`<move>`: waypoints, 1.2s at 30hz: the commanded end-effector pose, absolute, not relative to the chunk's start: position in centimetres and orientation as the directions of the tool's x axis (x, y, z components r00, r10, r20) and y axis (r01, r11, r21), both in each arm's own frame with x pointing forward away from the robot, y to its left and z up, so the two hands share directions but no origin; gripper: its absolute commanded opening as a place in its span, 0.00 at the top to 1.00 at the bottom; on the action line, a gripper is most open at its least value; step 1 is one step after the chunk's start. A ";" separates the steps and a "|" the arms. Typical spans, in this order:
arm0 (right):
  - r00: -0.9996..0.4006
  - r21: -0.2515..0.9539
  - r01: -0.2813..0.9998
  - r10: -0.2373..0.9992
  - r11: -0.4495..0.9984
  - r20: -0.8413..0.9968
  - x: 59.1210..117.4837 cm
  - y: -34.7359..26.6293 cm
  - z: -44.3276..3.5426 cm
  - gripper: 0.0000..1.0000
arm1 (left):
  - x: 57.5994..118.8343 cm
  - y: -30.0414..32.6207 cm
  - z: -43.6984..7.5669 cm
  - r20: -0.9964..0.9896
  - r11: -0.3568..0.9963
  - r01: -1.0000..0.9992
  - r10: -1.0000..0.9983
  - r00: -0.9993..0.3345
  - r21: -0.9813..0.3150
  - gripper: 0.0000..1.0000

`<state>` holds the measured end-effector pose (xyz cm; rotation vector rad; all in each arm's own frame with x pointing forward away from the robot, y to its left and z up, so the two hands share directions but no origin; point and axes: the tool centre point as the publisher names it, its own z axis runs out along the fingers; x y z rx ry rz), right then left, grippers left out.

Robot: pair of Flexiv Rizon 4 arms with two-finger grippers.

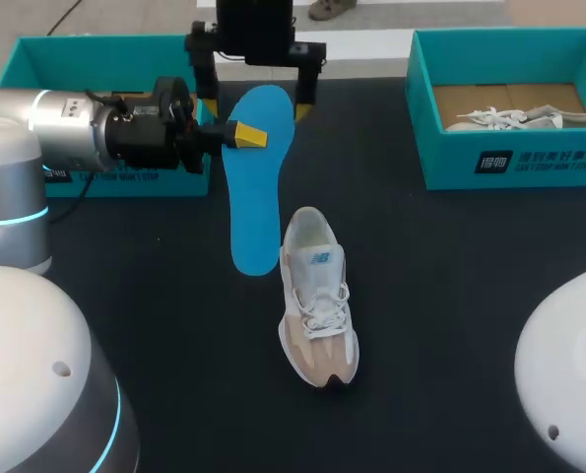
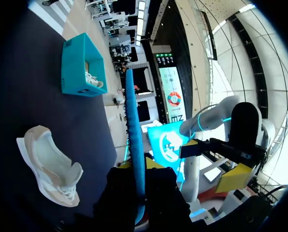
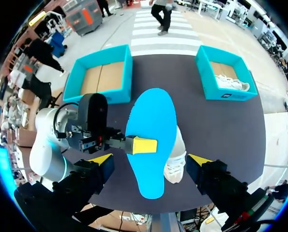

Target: Take the shoe out of the shoebox, open the shoe tongue, remove and reinsert the insole, then place the shoe into the shoebox

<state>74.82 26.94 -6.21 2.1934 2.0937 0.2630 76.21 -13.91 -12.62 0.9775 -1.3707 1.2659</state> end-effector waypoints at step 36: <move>0.121 0.141 0.967 0.872 -0.211 0.475 73.9 19.8 -7.0 0.00 | 76.1 -13.9 -12.6 0.981 0.128 -0.973 0.059 -0.185 -0.192 1.00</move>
